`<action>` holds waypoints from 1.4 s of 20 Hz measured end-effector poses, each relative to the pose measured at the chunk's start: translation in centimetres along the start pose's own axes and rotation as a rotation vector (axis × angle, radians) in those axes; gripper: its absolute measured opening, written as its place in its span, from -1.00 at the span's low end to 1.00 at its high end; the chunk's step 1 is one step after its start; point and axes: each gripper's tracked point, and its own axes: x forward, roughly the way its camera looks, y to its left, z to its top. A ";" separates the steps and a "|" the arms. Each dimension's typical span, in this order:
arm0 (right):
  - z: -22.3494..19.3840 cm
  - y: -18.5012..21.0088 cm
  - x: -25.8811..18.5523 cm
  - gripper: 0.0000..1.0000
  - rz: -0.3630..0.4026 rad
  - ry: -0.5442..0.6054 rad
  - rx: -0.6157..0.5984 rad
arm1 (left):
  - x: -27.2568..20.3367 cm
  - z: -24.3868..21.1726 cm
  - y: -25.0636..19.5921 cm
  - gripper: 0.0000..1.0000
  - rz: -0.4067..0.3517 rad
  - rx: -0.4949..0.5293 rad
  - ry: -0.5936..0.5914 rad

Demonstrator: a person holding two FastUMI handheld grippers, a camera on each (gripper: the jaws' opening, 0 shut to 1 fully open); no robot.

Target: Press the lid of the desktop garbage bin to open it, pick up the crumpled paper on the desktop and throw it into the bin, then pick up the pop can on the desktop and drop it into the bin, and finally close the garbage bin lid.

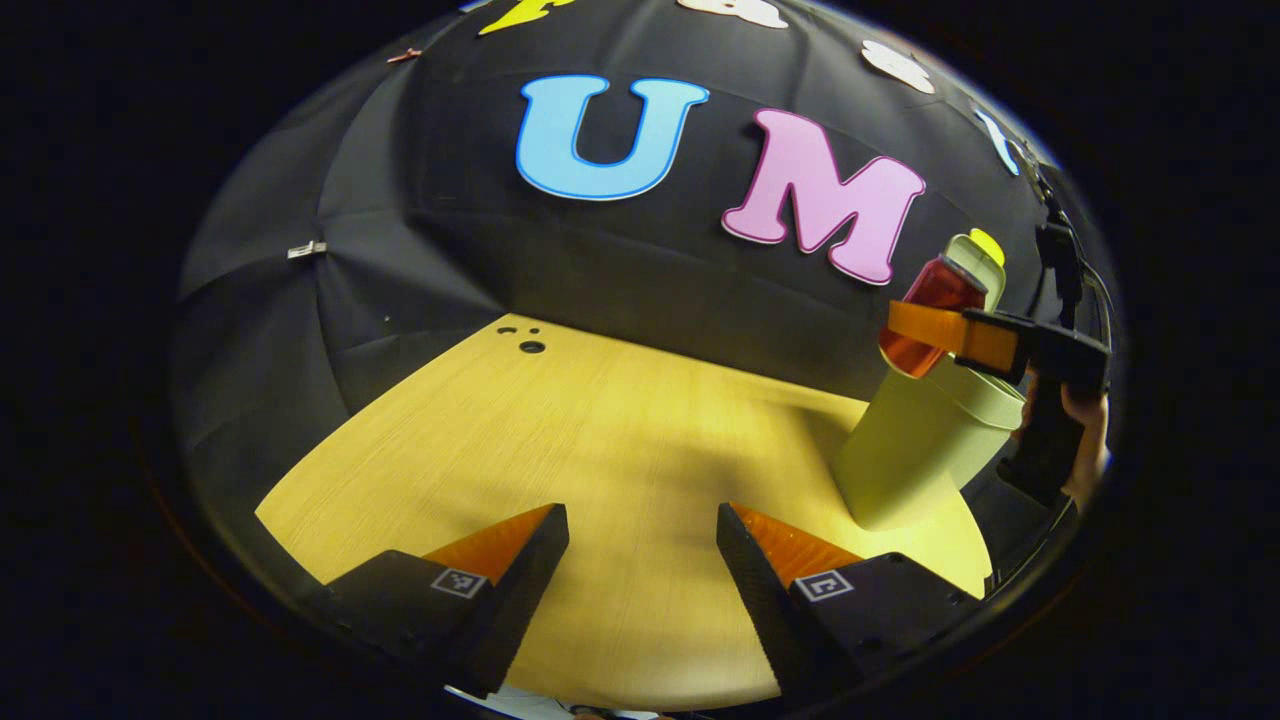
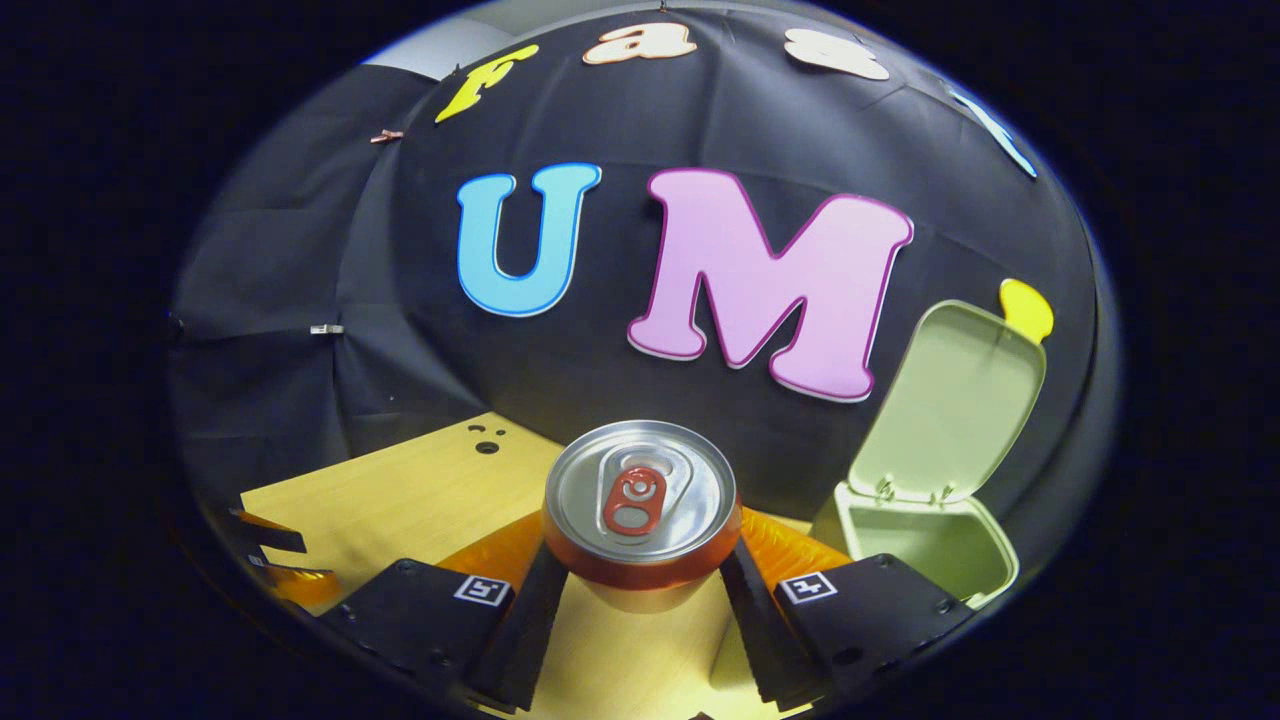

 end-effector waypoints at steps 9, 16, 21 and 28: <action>4.9 -10.9 -4.0 0.63 -0.170 -0.088 0.023 | 2.2 -0.5 -4.7 0.92 -0.078 0.008 0.002; 2.1 -20.1 -5.4 0.63 -0.332 -0.059 0.086 | 3.0 -1.5 -5.6 0.93 -0.093 0.088 0.034; -0.8 -23.6 -5.3 0.63 -0.393 -0.024 0.133 | 3.1 -2.3 -5.4 0.92 -0.087 0.129 0.072; -4.0 -24.8 -4.6 0.63 -0.390 0.020 0.180 | 3.9 -2.6 -6.3 0.92 -0.075 0.149 0.094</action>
